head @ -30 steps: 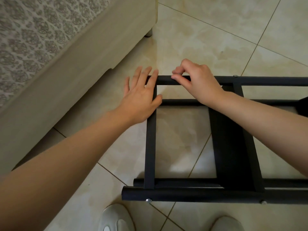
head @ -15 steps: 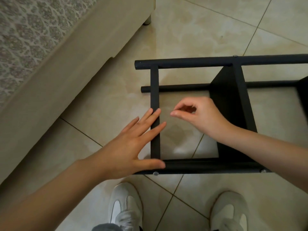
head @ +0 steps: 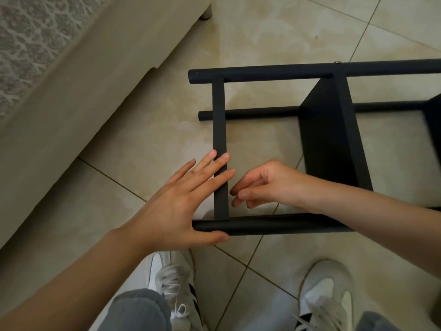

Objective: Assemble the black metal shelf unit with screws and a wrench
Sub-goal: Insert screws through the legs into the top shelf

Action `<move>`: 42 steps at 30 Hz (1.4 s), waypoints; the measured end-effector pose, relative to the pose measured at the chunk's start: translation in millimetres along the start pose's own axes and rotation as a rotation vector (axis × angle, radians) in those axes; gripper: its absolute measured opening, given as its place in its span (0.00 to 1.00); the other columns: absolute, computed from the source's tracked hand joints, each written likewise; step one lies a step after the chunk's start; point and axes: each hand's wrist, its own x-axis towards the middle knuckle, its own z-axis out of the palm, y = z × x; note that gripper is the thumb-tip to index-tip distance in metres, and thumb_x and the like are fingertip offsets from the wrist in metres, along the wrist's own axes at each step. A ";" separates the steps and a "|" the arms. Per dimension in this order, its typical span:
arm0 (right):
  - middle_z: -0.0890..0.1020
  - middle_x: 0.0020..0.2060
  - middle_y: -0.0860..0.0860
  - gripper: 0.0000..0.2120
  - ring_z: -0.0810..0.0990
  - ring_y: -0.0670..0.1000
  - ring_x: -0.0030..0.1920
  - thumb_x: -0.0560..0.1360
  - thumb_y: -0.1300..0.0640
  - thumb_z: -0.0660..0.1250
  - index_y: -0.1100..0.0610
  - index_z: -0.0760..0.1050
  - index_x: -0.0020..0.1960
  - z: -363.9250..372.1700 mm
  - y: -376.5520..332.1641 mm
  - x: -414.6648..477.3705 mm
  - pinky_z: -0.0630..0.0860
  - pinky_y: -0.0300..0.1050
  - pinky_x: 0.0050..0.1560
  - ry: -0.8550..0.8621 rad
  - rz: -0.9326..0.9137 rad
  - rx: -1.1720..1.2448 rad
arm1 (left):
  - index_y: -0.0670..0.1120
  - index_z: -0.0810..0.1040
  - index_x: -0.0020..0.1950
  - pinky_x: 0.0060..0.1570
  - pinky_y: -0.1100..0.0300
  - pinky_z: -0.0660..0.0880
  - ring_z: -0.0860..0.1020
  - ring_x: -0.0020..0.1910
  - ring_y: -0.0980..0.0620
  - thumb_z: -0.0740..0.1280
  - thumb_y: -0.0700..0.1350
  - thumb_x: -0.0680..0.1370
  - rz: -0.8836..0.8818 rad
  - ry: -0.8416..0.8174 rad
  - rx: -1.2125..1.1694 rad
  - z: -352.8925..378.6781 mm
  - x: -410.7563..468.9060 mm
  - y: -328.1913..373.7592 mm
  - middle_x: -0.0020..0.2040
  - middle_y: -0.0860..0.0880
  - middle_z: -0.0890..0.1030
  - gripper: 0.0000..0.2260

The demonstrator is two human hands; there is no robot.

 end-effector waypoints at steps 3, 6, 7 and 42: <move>0.87 0.45 0.51 0.06 0.85 0.49 0.49 0.78 0.59 0.68 0.56 0.78 0.55 3.5 0.8 3.3 0.81 0.39 0.51 -0.067 0.064 0.014 | 0.51 0.58 0.81 0.79 0.53 0.48 0.48 0.82 0.53 0.67 0.68 0.73 0.018 0.030 -0.027 2.1 0.4 -3.3 0.83 0.54 0.52 0.42; 0.87 0.46 0.53 0.06 0.85 0.51 0.49 0.79 0.58 0.67 0.59 0.79 0.54 3.8 0.8 4.3 0.81 0.40 0.51 -0.147 0.117 0.097 | 0.49 0.61 0.81 0.79 0.53 0.52 0.49 0.82 0.51 0.68 0.66 0.73 0.022 0.036 -0.056 4.0 0.6 -4.5 0.83 0.53 0.54 0.41; 0.87 0.47 0.53 0.06 0.85 0.52 0.50 0.79 0.57 0.67 0.58 0.79 0.53 3.0 0.5 4.7 0.81 0.40 0.51 -0.169 0.131 0.114 | 0.49 0.61 0.80 0.79 0.53 0.53 0.49 0.82 0.51 0.69 0.66 0.73 0.021 0.036 -0.060 4.4 0.7 -4.6 0.83 0.52 0.54 0.41; 0.82 0.48 0.55 0.13 0.81 0.50 0.46 0.78 0.61 0.67 0.65 0.79 0.60 11.6 0.5 27.2 0.78 0.43 0.52 -0.367 0.374 0.218 | 0.49 0.62 0.80 0.75 0.52 0.57 0.48 0.82 0.50 0.69 0.66 0.73 0.009 0.018 -0.075 6.0 2.2 -3.9 0.83 0.52 0.53 0.41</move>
